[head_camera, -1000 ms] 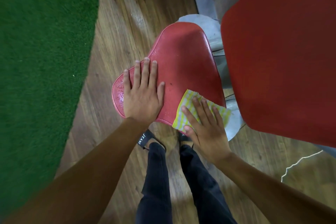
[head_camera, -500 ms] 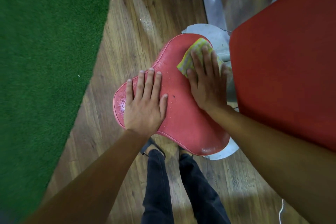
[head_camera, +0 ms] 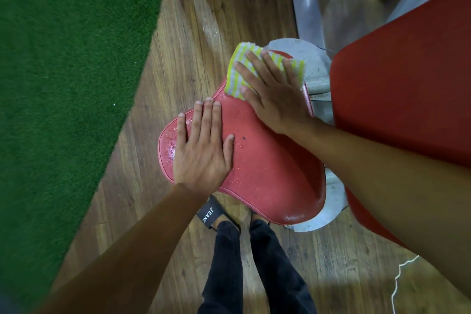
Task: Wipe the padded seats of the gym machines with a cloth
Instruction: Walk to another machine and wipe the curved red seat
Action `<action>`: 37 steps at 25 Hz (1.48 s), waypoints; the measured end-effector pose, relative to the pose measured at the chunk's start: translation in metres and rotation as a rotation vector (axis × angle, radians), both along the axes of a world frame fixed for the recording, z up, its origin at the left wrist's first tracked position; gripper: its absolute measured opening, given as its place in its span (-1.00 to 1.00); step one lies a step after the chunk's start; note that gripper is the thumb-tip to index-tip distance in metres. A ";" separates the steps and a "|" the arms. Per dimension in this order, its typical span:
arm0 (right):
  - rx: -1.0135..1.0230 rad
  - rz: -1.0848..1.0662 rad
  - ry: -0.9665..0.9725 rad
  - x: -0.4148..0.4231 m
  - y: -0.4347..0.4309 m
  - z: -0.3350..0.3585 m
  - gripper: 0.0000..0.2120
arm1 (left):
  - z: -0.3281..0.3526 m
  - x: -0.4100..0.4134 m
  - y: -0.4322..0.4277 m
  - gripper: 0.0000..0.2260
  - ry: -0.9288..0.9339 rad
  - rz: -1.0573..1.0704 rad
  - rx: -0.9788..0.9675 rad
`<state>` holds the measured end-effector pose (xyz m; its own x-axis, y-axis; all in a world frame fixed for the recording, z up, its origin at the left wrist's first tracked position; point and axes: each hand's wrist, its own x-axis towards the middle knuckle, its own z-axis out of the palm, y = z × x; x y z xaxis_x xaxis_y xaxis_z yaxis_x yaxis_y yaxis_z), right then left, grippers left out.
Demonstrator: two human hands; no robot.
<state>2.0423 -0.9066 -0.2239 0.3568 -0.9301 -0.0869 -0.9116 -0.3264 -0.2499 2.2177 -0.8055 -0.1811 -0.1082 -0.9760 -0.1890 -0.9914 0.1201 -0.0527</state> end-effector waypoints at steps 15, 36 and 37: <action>0.104 -0.053 -0.013 -0.030 0.161 0.022 -0.48 | -0.002 -0.002 0.003 -0.46 0.043 -0.002 -0.016; 0.262 -0.874 -0.820 -0.011 0.176 0.066 -0.62 | 0.026 -0.055 0.049 -0.56 0.247 0.030 -0.109; 0.295 -0.927 -0.889 -0.023 0.170 0.065 -0.64 | 0.028 -0.075 0.062 -0.56 0.274 0.012 -0.111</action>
